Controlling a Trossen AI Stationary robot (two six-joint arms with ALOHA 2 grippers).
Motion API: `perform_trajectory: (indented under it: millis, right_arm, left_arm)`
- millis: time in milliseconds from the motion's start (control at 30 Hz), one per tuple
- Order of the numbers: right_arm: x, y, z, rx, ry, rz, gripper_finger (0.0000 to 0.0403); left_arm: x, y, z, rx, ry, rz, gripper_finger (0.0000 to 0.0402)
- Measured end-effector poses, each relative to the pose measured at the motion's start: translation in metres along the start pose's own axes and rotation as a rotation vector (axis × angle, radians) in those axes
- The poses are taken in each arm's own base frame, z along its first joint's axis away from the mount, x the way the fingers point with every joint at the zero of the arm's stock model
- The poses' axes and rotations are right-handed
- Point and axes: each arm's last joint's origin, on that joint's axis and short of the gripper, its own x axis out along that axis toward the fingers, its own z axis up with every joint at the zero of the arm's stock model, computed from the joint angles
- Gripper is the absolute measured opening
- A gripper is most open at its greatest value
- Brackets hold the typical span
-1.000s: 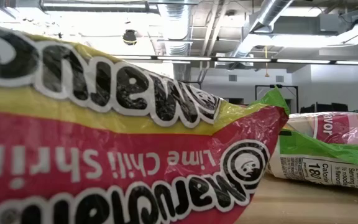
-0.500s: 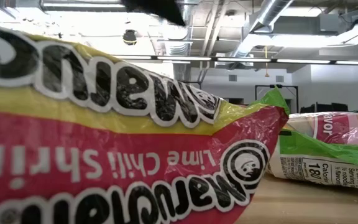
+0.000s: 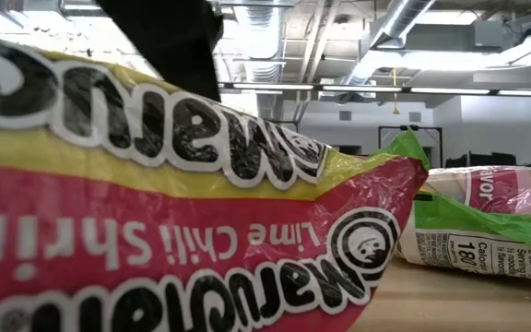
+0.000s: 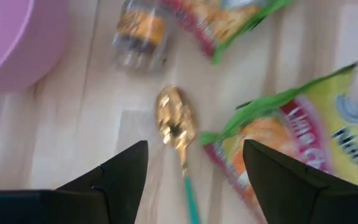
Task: Pick & Place Food Item
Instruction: Put the green spoon into the white bin
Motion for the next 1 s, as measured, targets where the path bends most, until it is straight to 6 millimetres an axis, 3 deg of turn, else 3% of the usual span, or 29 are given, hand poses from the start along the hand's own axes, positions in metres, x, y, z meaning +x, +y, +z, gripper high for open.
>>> perform_trajectory:
  millis: [367, 700, 1000]
  right_arm:
    - [0.0, 0.0, 0.0, -0.008, 0.0, 0.0, 0.0215]
    - [0.0, 0.0, 0.0, -0.008, 0.0, 0.0, 0.0215]
    - [0.0, 0.0, 0.0, -0.008, 0.002, -0.001, 0.0215]
  left_arm:
    - [0.017, 0.012, -0.006, -0.049, 0.082, 0.004, 0.0186]
    - [0.02, 0.015, -0.004, -0.027, 0.108, -0.041, 0.0185]
    - [0.047, 0.008, -0.012, 0.016, 0.189, -0.056, 0.0191]
